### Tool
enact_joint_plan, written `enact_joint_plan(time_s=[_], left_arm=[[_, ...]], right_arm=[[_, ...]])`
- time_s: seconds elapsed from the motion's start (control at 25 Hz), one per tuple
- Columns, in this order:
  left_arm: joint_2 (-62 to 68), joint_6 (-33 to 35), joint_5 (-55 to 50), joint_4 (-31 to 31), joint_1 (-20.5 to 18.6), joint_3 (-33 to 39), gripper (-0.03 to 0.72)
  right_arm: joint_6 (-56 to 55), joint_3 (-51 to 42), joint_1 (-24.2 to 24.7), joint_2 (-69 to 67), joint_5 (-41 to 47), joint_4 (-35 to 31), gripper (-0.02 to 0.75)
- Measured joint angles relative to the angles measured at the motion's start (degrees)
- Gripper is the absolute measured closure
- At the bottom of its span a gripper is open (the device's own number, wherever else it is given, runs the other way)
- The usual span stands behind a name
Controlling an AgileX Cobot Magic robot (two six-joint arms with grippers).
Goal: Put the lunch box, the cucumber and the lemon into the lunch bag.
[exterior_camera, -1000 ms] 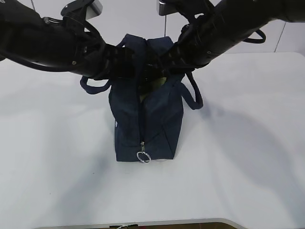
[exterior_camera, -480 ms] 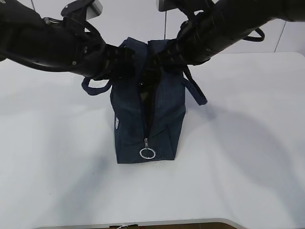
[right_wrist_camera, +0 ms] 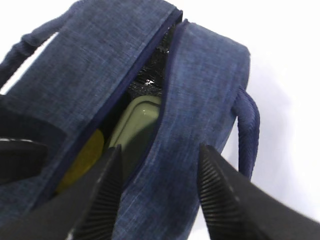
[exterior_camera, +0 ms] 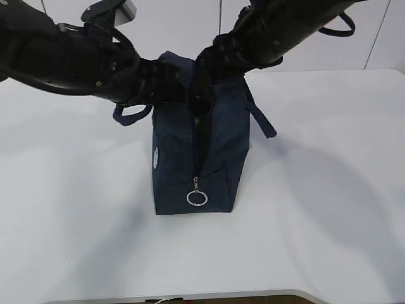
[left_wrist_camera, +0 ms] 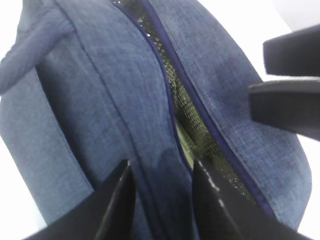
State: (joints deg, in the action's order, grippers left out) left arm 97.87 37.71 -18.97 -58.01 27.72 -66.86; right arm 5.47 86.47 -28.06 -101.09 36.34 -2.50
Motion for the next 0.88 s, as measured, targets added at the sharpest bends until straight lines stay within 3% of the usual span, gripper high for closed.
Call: enact_joint_plan(time_s=[0.36, 0.56, 0.88], left_arm=[[0.0, 0.0, -1.9, 1.2, 0.0, 0.0, 0.324], [-1.2, 0.0, -3.8, 1.9, -1.6, 0.0, 0.246], [-3.2, 2.2, -8.4, 2.2, -3.6, 0.0, 0.235]], right_arm=[[10.4, 1.6, 0.0, 2.7, 3.4, -11.2, 0.342], [12.6, 1.6, 0.0, 4.6, 6.2, -12.3, 0.342], [16.9, 1.6, 0.0, 8.3, 10.0, -13.7, 0.342]])
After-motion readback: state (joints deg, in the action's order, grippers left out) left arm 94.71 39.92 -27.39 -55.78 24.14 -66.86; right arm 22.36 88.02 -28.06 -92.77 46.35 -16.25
